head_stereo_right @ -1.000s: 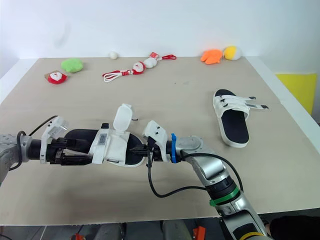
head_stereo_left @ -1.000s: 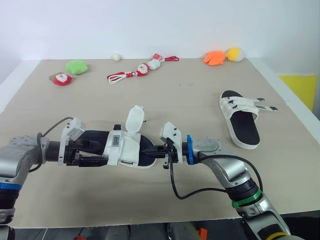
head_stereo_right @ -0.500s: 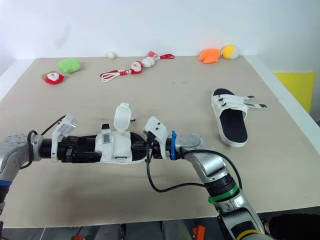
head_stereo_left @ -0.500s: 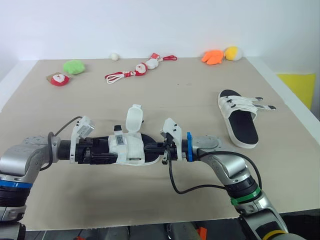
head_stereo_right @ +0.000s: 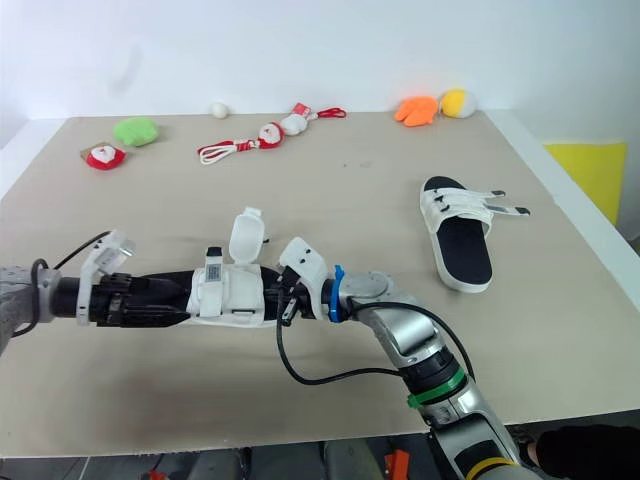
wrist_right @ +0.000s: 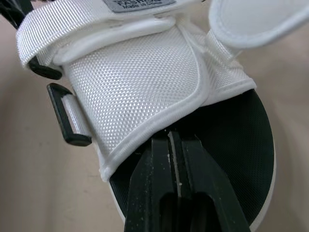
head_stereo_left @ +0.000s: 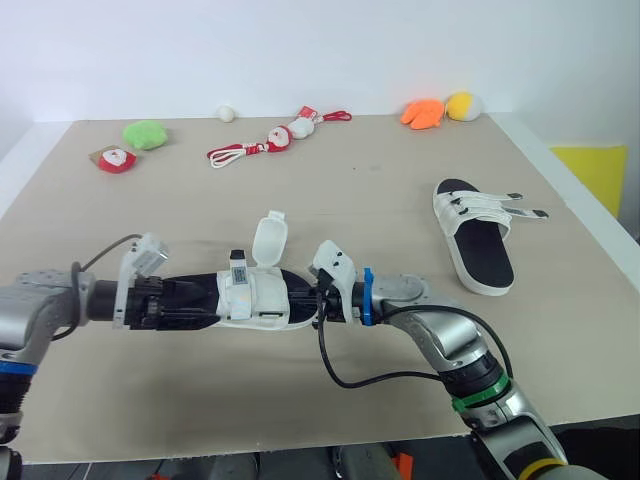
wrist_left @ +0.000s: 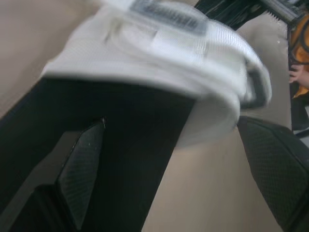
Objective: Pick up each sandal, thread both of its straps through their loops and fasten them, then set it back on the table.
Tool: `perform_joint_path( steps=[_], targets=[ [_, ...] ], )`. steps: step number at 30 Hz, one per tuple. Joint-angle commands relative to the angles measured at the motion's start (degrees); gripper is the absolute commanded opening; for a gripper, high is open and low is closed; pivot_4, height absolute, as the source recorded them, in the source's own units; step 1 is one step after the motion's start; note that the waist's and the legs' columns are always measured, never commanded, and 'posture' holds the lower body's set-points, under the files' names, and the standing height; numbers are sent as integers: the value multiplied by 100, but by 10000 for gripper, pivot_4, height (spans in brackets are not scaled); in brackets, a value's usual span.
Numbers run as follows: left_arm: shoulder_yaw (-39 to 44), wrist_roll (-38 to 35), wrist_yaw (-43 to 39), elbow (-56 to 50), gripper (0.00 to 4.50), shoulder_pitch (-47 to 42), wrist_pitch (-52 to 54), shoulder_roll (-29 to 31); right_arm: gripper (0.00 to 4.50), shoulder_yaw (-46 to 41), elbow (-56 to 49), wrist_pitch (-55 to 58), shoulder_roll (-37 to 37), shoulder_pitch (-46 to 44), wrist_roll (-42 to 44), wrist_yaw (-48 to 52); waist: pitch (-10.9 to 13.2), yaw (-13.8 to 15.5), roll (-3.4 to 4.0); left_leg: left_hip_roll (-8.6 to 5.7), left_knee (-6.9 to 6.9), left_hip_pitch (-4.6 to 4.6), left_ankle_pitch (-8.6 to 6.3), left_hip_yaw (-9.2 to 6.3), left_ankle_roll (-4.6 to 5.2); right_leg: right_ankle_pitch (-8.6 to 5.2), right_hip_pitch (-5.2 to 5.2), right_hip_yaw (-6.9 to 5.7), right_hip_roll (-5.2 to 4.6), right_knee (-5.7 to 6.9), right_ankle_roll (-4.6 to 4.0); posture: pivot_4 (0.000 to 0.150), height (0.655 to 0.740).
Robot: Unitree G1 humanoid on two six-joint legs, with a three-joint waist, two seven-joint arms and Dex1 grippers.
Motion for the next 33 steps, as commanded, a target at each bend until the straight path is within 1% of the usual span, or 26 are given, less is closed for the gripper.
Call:
perform_joint_path(
  steps=[1, 3, 5, 7, 10, 13, 14, 16, 18, 20, 25, 28, 31, 33],
  targets=[
    [560, -519, -178, 339, 44738, -553, 402, 159, 0, 86, 76, 91, -2, -55, -142, -128, 0, 0, -1, 1, 1, 0, 0, 0, 0, -1, 0, -1, 1, 0, -2, 1500, 7400],
    [821, -935, -164, 599, 44738, -1070, 829, 102, 0, 121, 102, 73, -19, -71, -193, -129, -1, 5, -11, 3, 3, -1, 2, -2, 4, -5, 0, -2, 4, 0, -9, 1500, 7400],
    [967, -1173, 16, 845, 44738, -1533, 1190, -18, 0, 137, 126, 45, -23, -77, -225, -136, -3, 1, -14, 3, 9, -1, 5, -4, 7, -2, 2, -3, 6, 0, -5, 1500, 7400],
    [929, -1132, 201, 1037, 44738, -1842, 1180, -213, 0, 140, 144, 40, -11, -78, -222, -153, -5, -3, -9, 2, 12, 4, 6, -4, 7, 1, 9, -1, 5, 0, -1, 1500, 7400],
    [590, -403, 600, 1494, 44738, -2166, 189, -682, 0, 185, 145, 18, 18, -51, -235, -176, -12, 7, 4, 1, 9, 12, 6, -3, 7, 11, 15, 0, 5, 1, 15, 1500, 7400],
    [-151, 1012, 815, 2076, 44738, -2299, -2021, -1012, 0, 201, 104, -8, 22, -31, -233, -171, -12, 8, 3, 7, 9, 14, 7, -4, 8, 19, 13, 0, 14, 4, 10, 1500, 7400],
    [-369, 1369, 787, 2320, 44738, -2345, -2592, -1071, 0, 192, 96, -12, 18, -32, -231, -165, -12, 5, 2, 9, 8, 14, 7, -4, 7, 22, 12, 0, 16, 3, 5, 1500, 7400],
    [-450, 1570, 770, 2901, 44738, -2606, -3059, -1287, 0, 177, 97, -55, 15, -36, -232, -153, -12, 13, 2, 9, 7, 10, 7, -4, 7, 23, 8, 2, 17, 3, -1, 1500, 7400],
    [-374, 1626, 829, 3498, 44738, -2930, -3269, -1511, 0, 174, 97, -80, 12, -39, -230, -142, -12, 20, 1, 10, 8, 5, 7, -5, 7, 23, 6, 1, 20, 3, -3, 1500, 7400],
    [-515, 2018, 985, 4211, 44738, -3219, -4015, -1732, 0, 157, 70, -81, 22, -43, -216, -149, -12, 22, 0, 9, 12, 2, 7, -6, 7, 24, 6, 1, 20, 3, -1, 1500, 7400],
    [-507, 2311, 1016, 5275, 44738, -3728, -4797, -2263, 0, 121, 78, -106, 20, -64, -220, -143, -12, 15, 1, 7, 12, 2, 7, -5, 7, 24, 8, 5, 20, 2, 2, 1500, 7400],
    [-409, 2269, 814, 5709, 44738, -3964, -4787, -2591, 0, 113, 87, -121, 14, -79, -228, -140, -12, 17, 0, 6, 12, -1, 7, -7, 8, 24, 8, 5, 20, 3, 3, 1500, 7400],
    [-609, 2440, 419, 5812, 44738, -3989, -4697, -2744, 0, 84, 66, -108, 1, -92, -230, -158, -12, 9, 0, 5, 13, -4, 8, -8, 8, 25, 7, 6, 20, 3, 4, 1500, 7400],
    [-668, 2554, 312, 5864, 44738, -3991, -4711, -2804, 0, 64, 41, -90, -17, -90, -227, -164, -12, 9, 0, 5, 12, -4, 7, -9, 8, 24, 7, 6, 20, 3, 5, 1500, 7400]
  ],
)
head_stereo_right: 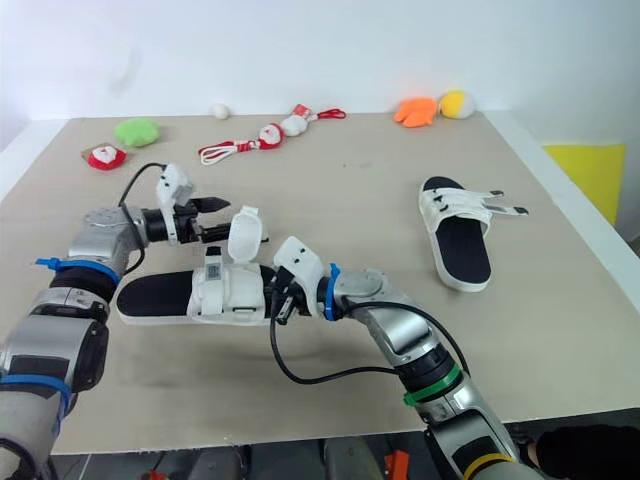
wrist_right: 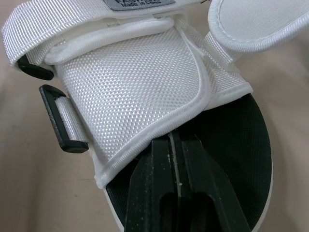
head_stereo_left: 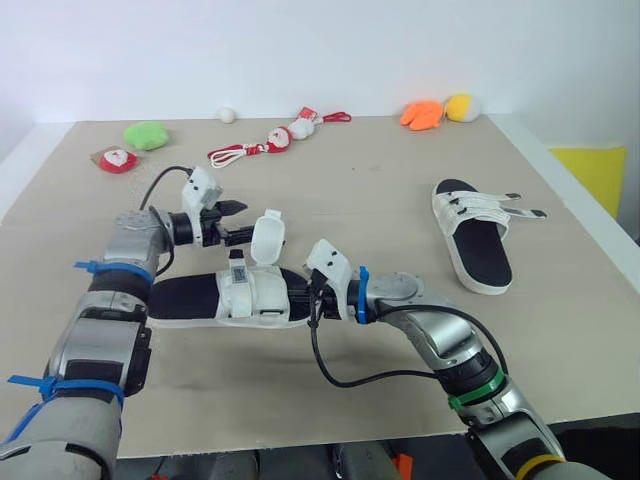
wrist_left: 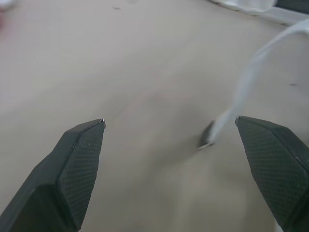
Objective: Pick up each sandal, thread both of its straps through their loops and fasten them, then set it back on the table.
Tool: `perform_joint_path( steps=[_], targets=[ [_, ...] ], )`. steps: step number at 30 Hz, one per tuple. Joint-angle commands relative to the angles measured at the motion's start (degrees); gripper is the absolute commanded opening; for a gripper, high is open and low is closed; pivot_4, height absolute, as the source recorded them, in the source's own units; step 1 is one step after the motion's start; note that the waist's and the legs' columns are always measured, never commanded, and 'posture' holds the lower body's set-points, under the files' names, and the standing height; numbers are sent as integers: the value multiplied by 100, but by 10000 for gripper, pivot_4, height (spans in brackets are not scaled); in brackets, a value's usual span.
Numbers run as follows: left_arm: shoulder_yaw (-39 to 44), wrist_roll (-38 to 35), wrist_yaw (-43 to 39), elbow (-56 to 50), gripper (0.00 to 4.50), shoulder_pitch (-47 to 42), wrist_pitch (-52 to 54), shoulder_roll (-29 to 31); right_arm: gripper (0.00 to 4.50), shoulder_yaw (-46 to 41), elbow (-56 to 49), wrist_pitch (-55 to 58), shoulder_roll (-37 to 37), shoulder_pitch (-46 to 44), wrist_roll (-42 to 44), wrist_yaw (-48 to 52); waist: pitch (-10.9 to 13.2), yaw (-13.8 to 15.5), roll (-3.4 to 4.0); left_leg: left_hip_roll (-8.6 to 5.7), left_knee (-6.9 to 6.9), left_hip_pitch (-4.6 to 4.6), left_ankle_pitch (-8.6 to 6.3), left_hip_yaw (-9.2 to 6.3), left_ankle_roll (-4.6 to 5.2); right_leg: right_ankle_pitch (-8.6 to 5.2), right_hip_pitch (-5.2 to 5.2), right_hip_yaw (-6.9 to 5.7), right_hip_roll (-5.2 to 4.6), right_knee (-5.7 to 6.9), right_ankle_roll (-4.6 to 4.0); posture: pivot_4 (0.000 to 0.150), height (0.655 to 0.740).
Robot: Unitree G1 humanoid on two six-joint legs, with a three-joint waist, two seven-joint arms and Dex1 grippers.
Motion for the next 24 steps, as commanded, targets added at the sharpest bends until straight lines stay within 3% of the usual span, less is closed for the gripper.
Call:
perform_joint_path(
  steps=[1, 15, 16, 17, 19, 21, 22, 23, 24],
  targets=[
    [-52, 163, -267, 45, 44738, -153, -18, -26, 0, -92, -46, 69, -63, -1, -39, -69, 0, 0, 0, 0, 0, 0, 0, 0, 0, 0, 0, 0, 0, 0, 0, 1500, 7400],
    [-47, 491, -14, 259, 44738, -217, -457, -723, 0, -122, -23, 76, -59, -56, -44, -100, 0, 12, 0, -3, 3, -1, 0, -5, 0, 1, 2, 0, -1, 0, 3, 1500, 7400],
    [-45, 516, 43, 270, 39824, -213, -508, -749, 0, -124, -28, 77, -62, -53, -44, -100, 0, 12, 0, -3, 3, -1, 0, -5, 0, 1, 2, 0, -1, 0, 4, 1500, 7400],
    [-38, 516, 27, 272, 39642, -211, -491, -759, 0, -126, -44, 86, -65, -49, -41, -102, 0, 13, 0, -3, 3, -1, 0, -5, 0, 1, 2, 0, -1, 0, 4, 1500, 7400],
    [-9, 479, -67, 260, 33201, -209, -414, -771, 0, -132, -71, 103, -72, -38, -36, -108, 0, 12, 0, -3, 3, -2, 0, -5, 0, 1, 2, 0, -1, 0, 4, 1500, 7400],
    [-10, 478, -148, 223, 23072, -197, -373, -764, 0, -139, -97, 122, -79, -28, -30, -115, 0, 12, 0, -3, 2, -2, 0, -5, 0, 0, 2, 0, -1, 0, 5, 1500, 7400],
    [-13, 483, -170, 206, 21636, -186, -369, -757, 0, -141, -106, 126, -83, -17, -27, -118, 0, 12, 0, -3, 2, -2, 0, -5, 0, 0, 2, 0, -1, 0, 5, 1500, 7400],
    [-11, 483, -198, 184, 13877, -170, -365, -746, 0, -140, -122, 131, -90, 0, -24, -121, 0, 12, 0, -4, 2, -3, 0, -6, 0, -1, 2, 0, -1, 0, 6, 1500, 7400],
    [-5, 478, -225, 164, 11432, -156, -354, -734, 0, -136, -136, 132, -97, 17, -23, -121, 0, 11, 0, -4, 2, -3, 0, -6, 1, -1, 2, 0, -2, 0, 6, 1500, 7400]
  ],
)
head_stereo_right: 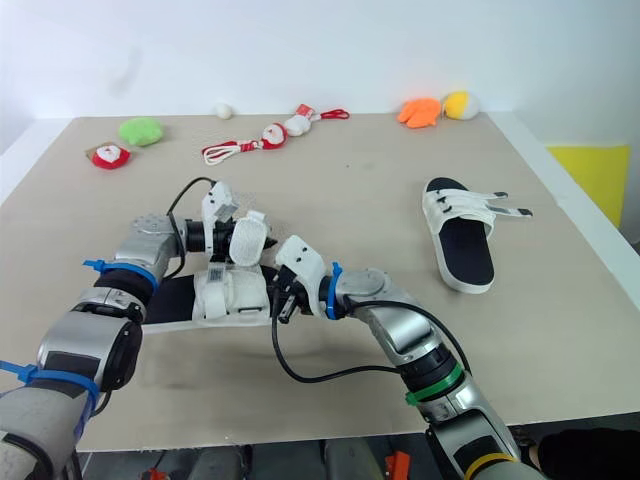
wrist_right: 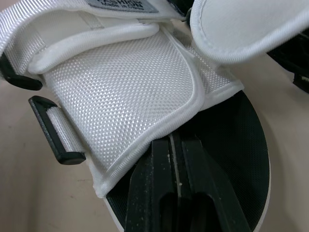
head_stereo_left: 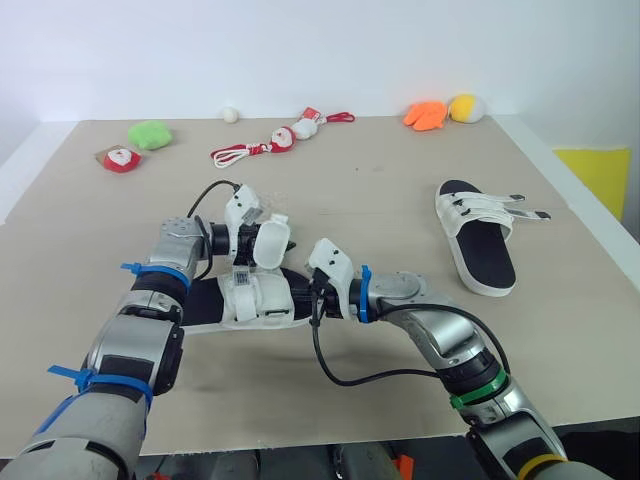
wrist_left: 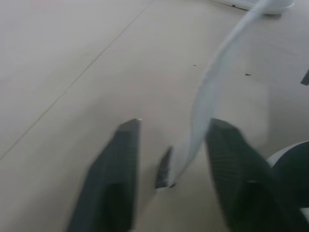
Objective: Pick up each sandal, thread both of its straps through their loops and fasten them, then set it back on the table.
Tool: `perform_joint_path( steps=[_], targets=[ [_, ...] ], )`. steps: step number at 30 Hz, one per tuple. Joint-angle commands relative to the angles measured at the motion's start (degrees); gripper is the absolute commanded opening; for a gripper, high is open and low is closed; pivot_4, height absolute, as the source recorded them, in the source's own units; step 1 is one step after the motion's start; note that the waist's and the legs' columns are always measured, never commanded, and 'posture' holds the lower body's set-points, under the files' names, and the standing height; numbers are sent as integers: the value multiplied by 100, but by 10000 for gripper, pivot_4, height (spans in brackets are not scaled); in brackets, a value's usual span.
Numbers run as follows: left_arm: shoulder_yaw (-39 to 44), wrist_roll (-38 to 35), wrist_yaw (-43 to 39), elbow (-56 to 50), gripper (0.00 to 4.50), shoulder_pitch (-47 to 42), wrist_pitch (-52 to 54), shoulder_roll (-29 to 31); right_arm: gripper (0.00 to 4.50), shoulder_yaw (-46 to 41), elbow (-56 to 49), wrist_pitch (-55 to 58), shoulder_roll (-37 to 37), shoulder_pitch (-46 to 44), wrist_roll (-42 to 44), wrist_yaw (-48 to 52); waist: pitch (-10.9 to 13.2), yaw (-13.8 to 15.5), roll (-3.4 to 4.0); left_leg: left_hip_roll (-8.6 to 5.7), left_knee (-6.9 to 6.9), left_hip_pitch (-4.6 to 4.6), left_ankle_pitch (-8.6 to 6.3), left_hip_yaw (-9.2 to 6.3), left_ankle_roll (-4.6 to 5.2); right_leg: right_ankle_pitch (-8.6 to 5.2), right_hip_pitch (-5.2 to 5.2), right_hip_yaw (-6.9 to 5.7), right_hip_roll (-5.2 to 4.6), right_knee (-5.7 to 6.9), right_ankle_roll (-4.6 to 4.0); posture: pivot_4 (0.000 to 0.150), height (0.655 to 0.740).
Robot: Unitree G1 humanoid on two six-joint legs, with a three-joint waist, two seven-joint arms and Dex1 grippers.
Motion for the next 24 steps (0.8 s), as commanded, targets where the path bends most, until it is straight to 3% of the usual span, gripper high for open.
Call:
perform_joint_path(
  steps=[1, 2, 9, 16, 18, 24],
  targets=[
    [51, -15, -163, -124, 6177, -68, 22, 44, 0, -103, -102, 65, -47, 40, -21, -87, 0, 0, 0, 0, 0, 0, 0, -1, 0, 0, 0, 0, 0, 0, 0, 1500, 7400],
    [60, -21, -188, -141, 831, -54, 23, 60, 0, -96, -109, 65, -45, 50, -20, -89, 0, -1, 0, 0, 0, 0, 0, -1, 0, 0, 0, 0, 0, 0, 0, 1500, 7400],
    [24, 144, 29, -414, 285, -28, -950, 189, 0, -59, -64, 10, -36, 26, -34, -70, 0, 2, 0, 0, 0, 0, 0, -1, 0, 0, 0, 0, 0, 0, 0, 1500, 7400],
    [-335, 1357, 1468, -989, 285, -203, -5156, 763, 0, -7, -57, -25, -80, 20, -57, -3, 0, 27, 0, 1, -3, 0, 0, -1, 0, 0, -1, 0, -2, -2, 0, 1500, 7400],
    [-475, 2011, 2020, -1173, 285, -263, -6376, 1012, 0, 3, -59, -26, -79, 29, -59, 3, 0, 31, 0, 0, -3, 0, 0, -1, 0, 0, 0, 0, -4, -3, 0, 1500, 7400],
    [-471, 2866, 2857, -1693, 285, -37, -8811, 1250, 0, 32, -60, -40, -91, 39, -57, 40, 0, 32, 1, -2, -2, 0, 0, 1, 0, 0, 1, 2, -7, -3, 0, 1500, 7400]
  ],
)
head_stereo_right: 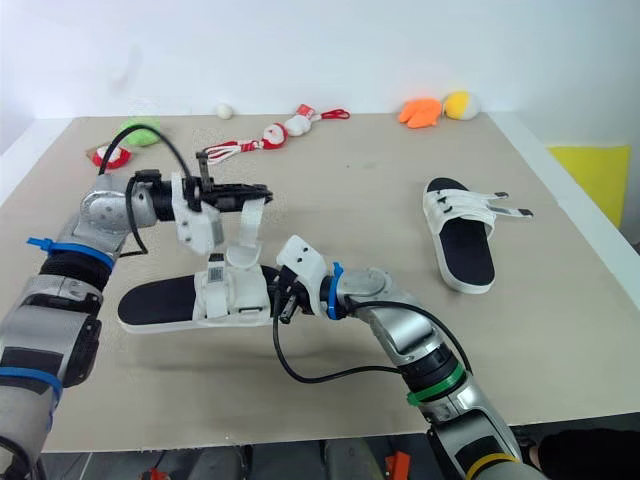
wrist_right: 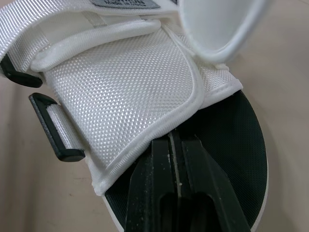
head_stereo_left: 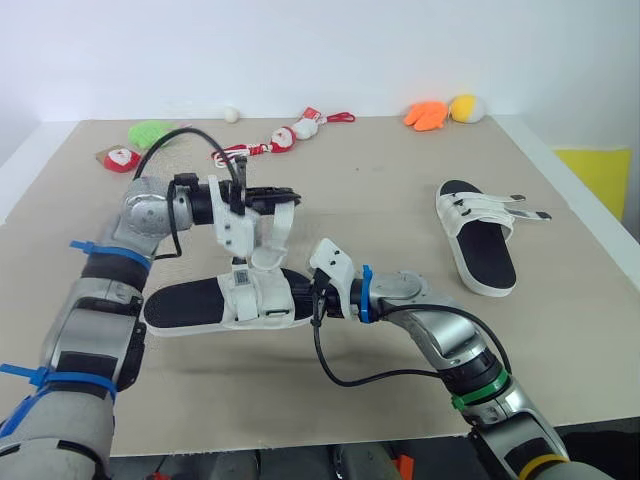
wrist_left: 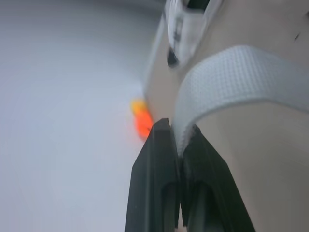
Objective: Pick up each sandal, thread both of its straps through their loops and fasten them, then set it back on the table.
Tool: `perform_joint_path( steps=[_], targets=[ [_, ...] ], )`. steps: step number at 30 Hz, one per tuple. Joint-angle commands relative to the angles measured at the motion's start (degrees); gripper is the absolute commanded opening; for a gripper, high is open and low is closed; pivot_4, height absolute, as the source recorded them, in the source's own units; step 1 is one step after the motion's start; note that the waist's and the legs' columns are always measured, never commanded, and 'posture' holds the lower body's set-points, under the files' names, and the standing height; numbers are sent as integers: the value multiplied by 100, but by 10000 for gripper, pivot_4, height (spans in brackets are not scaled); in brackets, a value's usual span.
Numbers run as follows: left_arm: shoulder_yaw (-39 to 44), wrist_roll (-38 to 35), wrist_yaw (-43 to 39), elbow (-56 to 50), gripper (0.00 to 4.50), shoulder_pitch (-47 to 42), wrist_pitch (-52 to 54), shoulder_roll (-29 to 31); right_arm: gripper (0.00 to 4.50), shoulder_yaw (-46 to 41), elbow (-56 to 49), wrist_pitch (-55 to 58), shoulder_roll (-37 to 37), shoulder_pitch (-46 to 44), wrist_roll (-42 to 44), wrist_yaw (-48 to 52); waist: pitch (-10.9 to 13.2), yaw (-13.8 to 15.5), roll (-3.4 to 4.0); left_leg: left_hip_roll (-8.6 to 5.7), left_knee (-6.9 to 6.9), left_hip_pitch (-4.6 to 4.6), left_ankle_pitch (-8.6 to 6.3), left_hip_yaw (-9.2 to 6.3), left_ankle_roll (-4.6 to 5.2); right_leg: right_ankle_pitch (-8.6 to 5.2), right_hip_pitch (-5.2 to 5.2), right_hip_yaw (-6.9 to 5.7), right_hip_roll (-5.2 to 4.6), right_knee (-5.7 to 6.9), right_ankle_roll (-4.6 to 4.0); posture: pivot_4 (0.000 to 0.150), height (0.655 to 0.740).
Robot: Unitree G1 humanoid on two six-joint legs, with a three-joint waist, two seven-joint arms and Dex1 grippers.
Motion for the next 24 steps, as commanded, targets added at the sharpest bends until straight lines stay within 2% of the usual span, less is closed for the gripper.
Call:
perform_joint_path(
  steps=[1, 4, 9, 12, 19, 20, 24],
  targets=[
    [160, 603, 551, -682, 285, 169, -1145, 109, 0, 27, -39, 16, -37, 23, -32, 24, 0, 0, 0, 0, 0, 0, 0, 0, 0, 0, 0, 0, 0, 0, 0, 1500, 7400],
    [278, 1101, 1151, -1413, 285, 383, -1274, 159, 0, 55, -21, 6, -26, -7, -33, 51, 0, -8, 0, 1, -1, 1, 0, 1, 0, 0, 0, 2, 0, 0, 1, 1500, 7400],
    [115, 1513, 2052, -1837, 285, 534, -1274, 254, 0, 63, 27, -18, -27, -59, -43, 76, 0, -8, 0, 0, 5, 1, 0, 1, 0, 2, 3, 1, -1, 1, 5, 1500, 7400],
    [-43, 1635, 2580, -2053, 9236, 685, -1274, 370, 0, 67, 45, -30, -34, -72, -53, 85, 0, -14, 0, 1, 6, 2, 0, 2, 0, 4, 3, 1, 0, 2, 8, 1500, 7400],
    [-84, 1724, 3201, -2417, 41631, 884, -1274, 551, 0, 65, 102, -62, -26, -109, -78, 109, 0, -13, 1, 1, 8, 6, 0, 1, 0, 5, 7, 0, 0, 2, 9, 1500, 7400],
    [-91, 1656, 3232, -2459, 44355, 928, -1274, 597, 0, 65, 109, -69, -19, -110, -86, 115, 0, -13, 1, 1, 9, 6, 0, 1, 0, 5, 8, 1, -1, 2, 10, 1500, 7400],
    [-164, 1029, 3273, -2815, 44355, 1325, -858, 949, 0, 83, 116, -89, -7, -90, -112, 152, 0, -28, 2, 3, 8, 9, 0, 2, 0, 5, 9, 1, 0, 3, 10, 1500, 7400]
  ],
)
